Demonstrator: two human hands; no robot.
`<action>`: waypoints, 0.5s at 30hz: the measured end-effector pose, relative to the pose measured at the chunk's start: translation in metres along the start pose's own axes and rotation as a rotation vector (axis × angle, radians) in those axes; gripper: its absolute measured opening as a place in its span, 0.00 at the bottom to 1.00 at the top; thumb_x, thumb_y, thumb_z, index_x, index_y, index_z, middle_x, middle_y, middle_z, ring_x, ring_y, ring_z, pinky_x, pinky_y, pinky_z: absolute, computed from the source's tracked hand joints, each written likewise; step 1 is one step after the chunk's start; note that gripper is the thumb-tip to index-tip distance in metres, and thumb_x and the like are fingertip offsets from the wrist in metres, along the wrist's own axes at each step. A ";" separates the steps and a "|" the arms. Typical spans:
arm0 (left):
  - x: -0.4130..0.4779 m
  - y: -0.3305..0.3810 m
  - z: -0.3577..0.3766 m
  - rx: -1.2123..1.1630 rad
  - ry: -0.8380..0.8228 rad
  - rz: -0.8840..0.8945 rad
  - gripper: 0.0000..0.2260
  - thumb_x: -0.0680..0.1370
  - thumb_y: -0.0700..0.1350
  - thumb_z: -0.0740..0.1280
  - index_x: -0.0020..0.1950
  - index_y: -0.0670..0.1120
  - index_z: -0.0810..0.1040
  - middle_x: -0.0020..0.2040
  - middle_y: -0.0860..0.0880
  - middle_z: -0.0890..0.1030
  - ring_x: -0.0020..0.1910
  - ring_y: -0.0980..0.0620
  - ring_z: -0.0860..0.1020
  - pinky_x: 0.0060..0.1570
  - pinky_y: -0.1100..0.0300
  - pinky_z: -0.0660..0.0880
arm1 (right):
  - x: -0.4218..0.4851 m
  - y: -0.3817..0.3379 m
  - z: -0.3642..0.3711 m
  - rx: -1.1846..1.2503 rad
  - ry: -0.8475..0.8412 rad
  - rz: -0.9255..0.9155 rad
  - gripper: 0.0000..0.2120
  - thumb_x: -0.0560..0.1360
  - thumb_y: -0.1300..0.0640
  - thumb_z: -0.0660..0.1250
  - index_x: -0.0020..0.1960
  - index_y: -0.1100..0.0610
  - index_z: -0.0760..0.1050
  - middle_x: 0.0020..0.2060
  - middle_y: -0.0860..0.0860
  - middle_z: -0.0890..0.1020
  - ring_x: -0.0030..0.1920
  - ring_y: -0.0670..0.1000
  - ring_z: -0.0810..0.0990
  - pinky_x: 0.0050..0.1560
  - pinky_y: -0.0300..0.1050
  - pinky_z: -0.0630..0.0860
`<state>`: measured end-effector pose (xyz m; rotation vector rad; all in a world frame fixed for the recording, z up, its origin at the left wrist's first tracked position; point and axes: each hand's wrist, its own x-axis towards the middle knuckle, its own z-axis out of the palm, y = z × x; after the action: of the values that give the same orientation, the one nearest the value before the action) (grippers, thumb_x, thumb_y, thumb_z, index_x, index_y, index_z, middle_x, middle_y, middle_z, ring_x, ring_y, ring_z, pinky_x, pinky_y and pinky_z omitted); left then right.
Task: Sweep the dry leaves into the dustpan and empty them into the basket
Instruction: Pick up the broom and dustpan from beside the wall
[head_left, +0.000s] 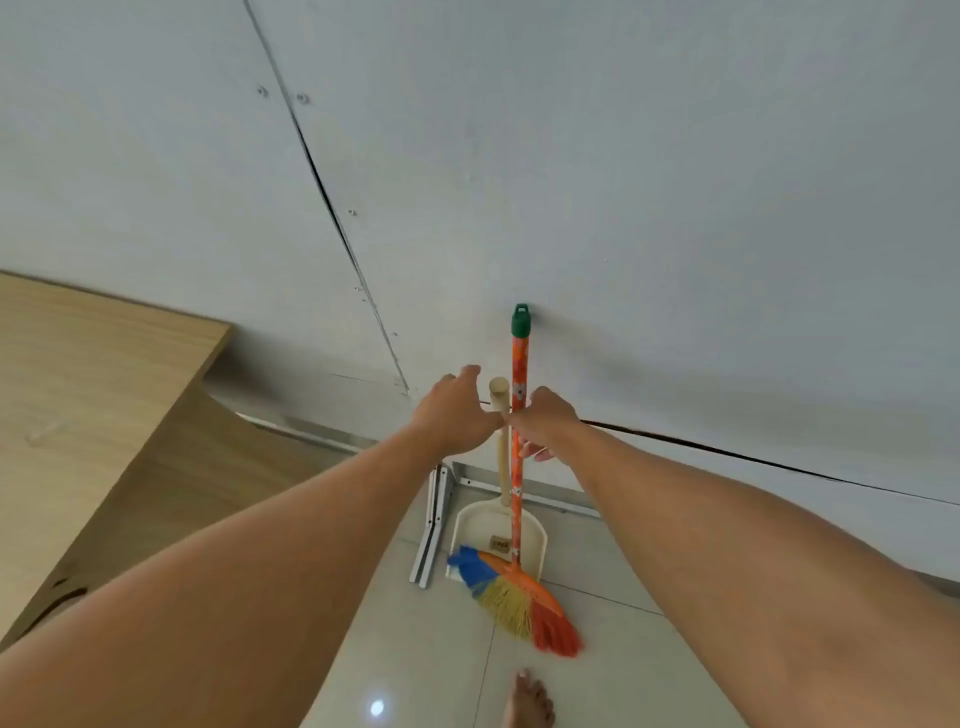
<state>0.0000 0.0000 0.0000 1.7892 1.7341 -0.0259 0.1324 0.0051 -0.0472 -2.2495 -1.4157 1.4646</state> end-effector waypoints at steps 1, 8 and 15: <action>0.004 0.001 0.001 -0.006 -0.003 0.003 0.38 0.78 0.57 0.71 0.83 0.47 0.57 0.75 0.42 0.69 0.73 0.43 0.70 0.69 0.48 0.71 | 0.006 0.001 -0.001 0.056 -0.012 0.002 0.14 0.77 0.49 0.67 0.55 0.56 0.68 0.41 0.55 0.84 0.37 0.51 0.85 0.41 0.48 0.84; 0.013 0.019 -0.009 0.033 -0.121 0.016 0.33 0.80 0.61 0.66 0.81 0.46 0.63 0.76 0.45 0.71 0.73 0.44 0.70 0.73 0.49 0.68 | 0.010 0.017 -0.007 0.405 -0.053 0.084 0.09 0.81 0.54 0.62 0.59 0.56 0.72 0.39 0.55 0.85 0.32 0.52 0.82 0.41 0.49 0.84; 0.036 0.056 -0.019 -0.186 -0.374 -0.279 0.23 0.86 0.56 0.56 0.71 0.40 0.74 0.60 0.44 0.77 0.58 0.41 0.82 0.63 0.48 0.76 | -0.012 0.049 -0.029 0.759 -0.149 0.223 0.10 0.81 0.63 0.57 0.61 0.61 0.70 0.41 0.61 0.86 0.38 0.57 0.85 0.35 0.48 0.81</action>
<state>0.0475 0.0450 0.0234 1.3021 1.6368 -0.2889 0.1845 -0.0206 -0.0503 -1.8562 -0.4777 1.8510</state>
